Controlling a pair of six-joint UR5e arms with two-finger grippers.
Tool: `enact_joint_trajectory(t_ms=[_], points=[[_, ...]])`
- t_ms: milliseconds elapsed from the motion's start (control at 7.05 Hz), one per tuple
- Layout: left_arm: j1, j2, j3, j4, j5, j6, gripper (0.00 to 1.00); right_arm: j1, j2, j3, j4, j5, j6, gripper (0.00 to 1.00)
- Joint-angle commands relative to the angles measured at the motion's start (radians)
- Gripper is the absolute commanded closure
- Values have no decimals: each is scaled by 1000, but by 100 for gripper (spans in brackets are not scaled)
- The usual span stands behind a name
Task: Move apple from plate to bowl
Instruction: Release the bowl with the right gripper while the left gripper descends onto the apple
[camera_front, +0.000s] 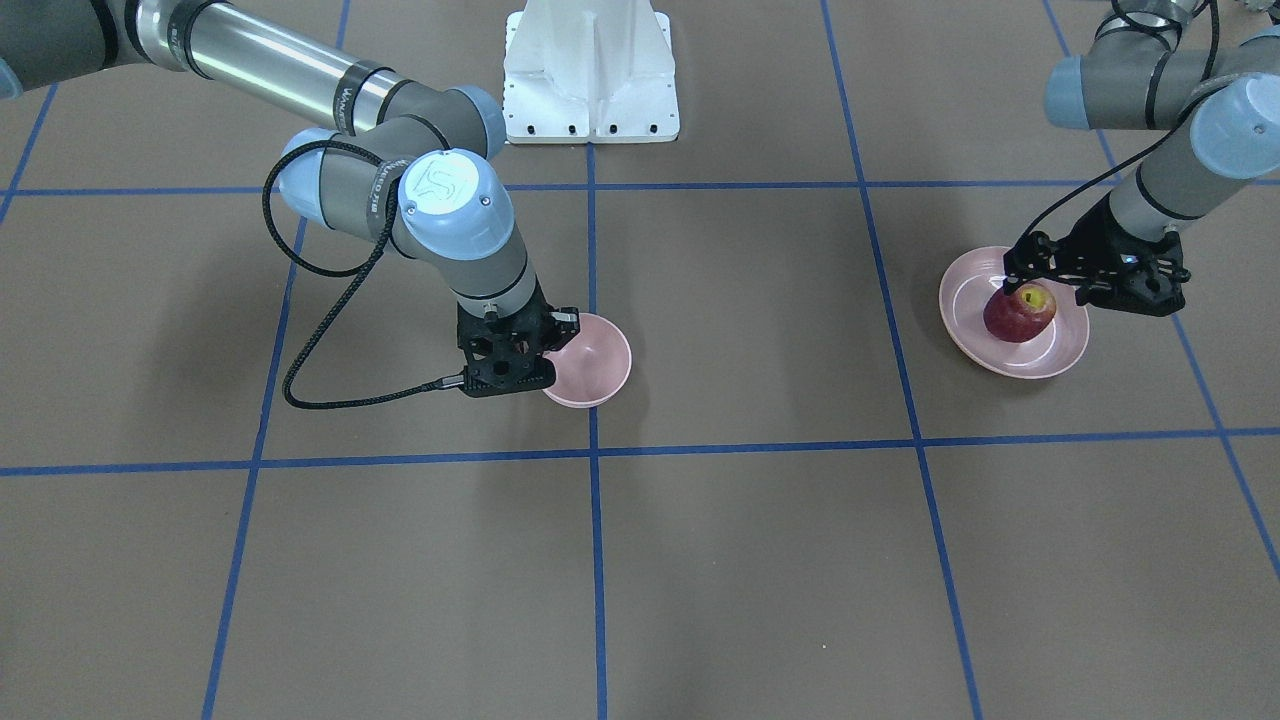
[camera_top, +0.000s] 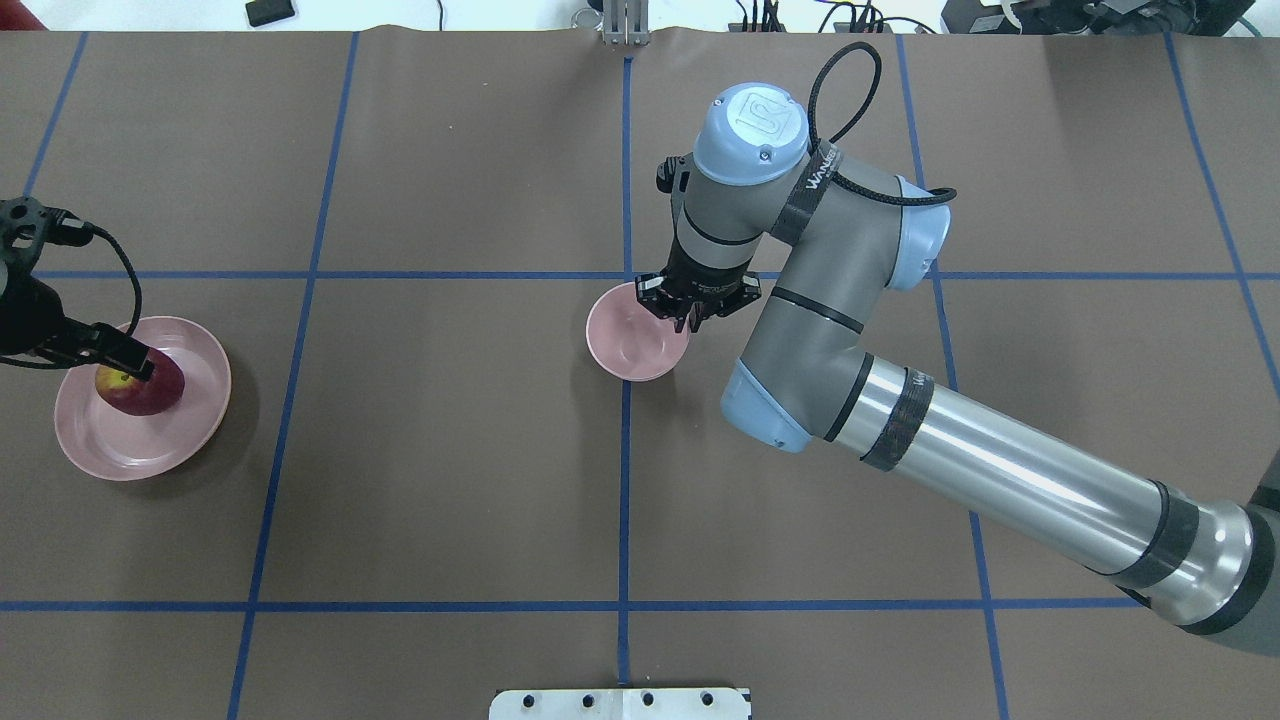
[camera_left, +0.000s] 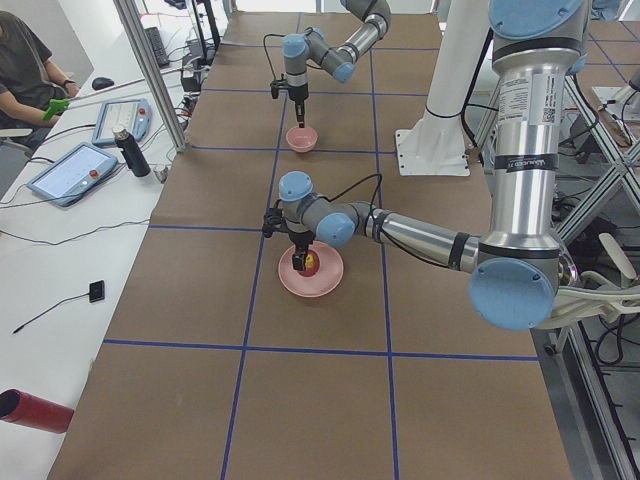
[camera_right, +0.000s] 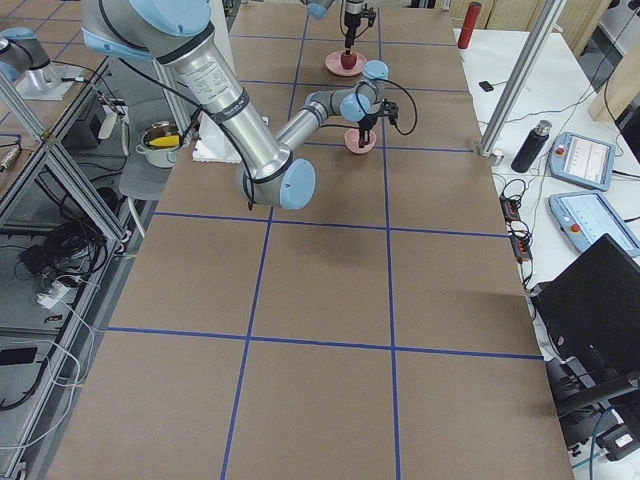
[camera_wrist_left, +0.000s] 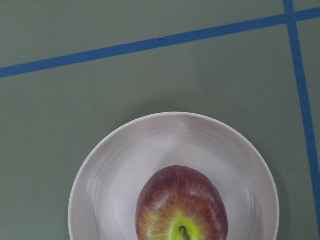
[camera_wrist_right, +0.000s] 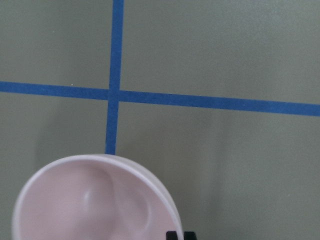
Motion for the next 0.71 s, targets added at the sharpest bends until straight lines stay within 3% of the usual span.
enact_joint_trajectory(t_ms=[0,142,567], points=[[6,1,14,-14,1,-10,2,6,5,60,-42,8,5,20],[15,1,14,-14,14,-11,2,18,-1,106,-96,19,2,1],[43,1,27,-18,52,-39,2,75,-85,213,-108,103,-14,1]])
